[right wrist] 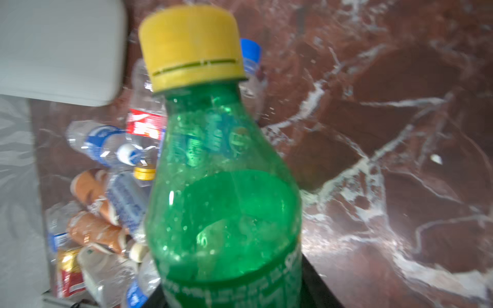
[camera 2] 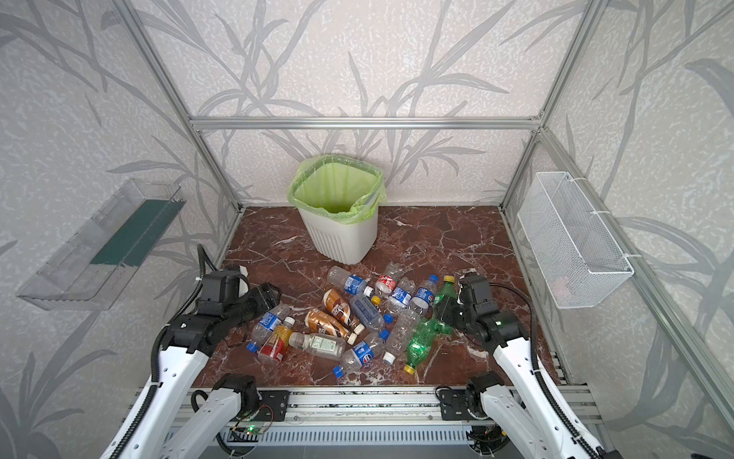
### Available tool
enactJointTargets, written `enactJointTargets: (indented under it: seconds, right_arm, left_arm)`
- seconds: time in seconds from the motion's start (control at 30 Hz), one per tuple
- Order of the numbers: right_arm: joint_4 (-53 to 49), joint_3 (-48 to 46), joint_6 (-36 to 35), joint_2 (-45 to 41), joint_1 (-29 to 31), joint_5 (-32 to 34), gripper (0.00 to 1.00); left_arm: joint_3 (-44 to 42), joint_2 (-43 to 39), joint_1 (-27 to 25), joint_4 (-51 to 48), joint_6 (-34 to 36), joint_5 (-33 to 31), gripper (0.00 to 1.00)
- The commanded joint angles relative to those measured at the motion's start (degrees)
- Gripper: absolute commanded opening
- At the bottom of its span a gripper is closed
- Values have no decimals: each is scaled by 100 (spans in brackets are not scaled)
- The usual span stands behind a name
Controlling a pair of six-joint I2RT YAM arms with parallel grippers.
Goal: Throw the plastic bottles in the bin
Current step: 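Lift the green bottle over the bin and release it with the right gripper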
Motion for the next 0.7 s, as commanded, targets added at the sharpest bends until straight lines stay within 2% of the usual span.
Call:
enactJointTargets:
  seconds: [0.0,0.13,0.2,0.3,0.37,0.4,0.47,0.5,0.53,0.6,0.67]
  right_arm:
    - [1224,174,-96,-204,84,-711,49]
    - [2988,216,25,-80,548,-517,49]
    - [3560,624,-11,379,783,-405,49]
    - [4066,2163,-93,1611,1138,-312,51]
    - [4011,3662,-494,2618,1441,-55,52]
    - [3750,4690,-587,3274,1536,-4,54]
    - [2588,7040,-570,4735,1562,-60,58]
    - [1668,8385,-560,5550,1573,5,69]
    - [744,9599,-533,6229,1529,39,76]
    - [-550,11275,-574,6990,1495,213,82]
    - [-1076,11978,-731,7082,1565,613,87]
  left_arm:
    - [138,-79,-18,-95,-66,22,79]
    - [164,-99,-27,-101,-62,50,79]
    - [201,-95,-47,-72,-92,68,79]
    - [314,-76,-68,-29,-149,94,79]
    - [433,-39,-70,-35,-159,76,79]
    - [512,-23,-75,-58,-159,59,79]
    - [701,43,-84,-102,-163,42,80]
    - [812,78,-87,-136,-143,40,80]
    - [920,115,-88,-168,-133,20,80]
    - [1069,158,-101,-255,-94,-51,80]
    - [1114,130,-97,-262,-55,-152,81]
